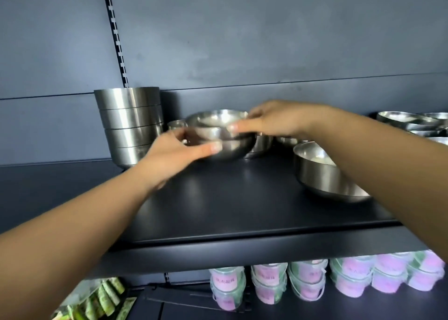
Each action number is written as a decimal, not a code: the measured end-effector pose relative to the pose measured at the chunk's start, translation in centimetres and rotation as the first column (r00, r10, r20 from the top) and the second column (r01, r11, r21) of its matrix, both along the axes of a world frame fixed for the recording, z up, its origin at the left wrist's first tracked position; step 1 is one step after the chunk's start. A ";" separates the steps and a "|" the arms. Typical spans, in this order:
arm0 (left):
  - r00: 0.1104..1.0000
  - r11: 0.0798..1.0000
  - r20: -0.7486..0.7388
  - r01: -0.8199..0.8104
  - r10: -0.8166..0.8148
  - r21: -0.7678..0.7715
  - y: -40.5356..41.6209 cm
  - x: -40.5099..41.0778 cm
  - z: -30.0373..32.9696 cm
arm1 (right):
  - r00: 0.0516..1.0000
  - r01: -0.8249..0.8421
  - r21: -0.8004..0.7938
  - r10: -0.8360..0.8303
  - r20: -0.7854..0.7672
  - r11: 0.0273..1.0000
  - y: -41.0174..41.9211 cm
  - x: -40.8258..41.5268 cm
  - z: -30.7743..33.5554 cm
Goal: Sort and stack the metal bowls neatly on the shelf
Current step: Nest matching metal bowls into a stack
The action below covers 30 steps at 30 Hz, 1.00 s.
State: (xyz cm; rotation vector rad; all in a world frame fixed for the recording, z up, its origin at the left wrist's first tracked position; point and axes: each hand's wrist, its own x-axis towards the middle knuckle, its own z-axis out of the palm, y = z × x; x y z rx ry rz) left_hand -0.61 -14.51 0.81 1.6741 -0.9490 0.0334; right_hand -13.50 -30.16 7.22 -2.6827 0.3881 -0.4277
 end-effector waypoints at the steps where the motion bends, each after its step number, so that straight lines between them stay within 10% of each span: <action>1: 1.000 0.998 0.013 -0.022 0.023 -0.053 0.4 0.2 0.8 | 0.993 -0.049 0.140 0.033 0.114 0.989 0.4 0.9 0.2; 4: 0.996 0.975 0.029 -0.075 0.083 -0.208 1.0 0.9 3.4 | 0.908 -0.284 0.554 0.034 0.417 0.783 2.0 3.5 1.0; 10: 0.976 0.939 0.039 -0.197 0.216 -0.282 -0.8 3.5 4.6 | 0.713 -0.598 0.694 -0.128 0.689 0.400 2.5 8.8 -0.6; 30: 0.934 0.914 -0.045 -0.357 0.355 -0.195 -5.9 9.5 0.0 | 0.743 -0.554 0.695 -0.104 0.661 0.459 -1.6 16.6 -4.1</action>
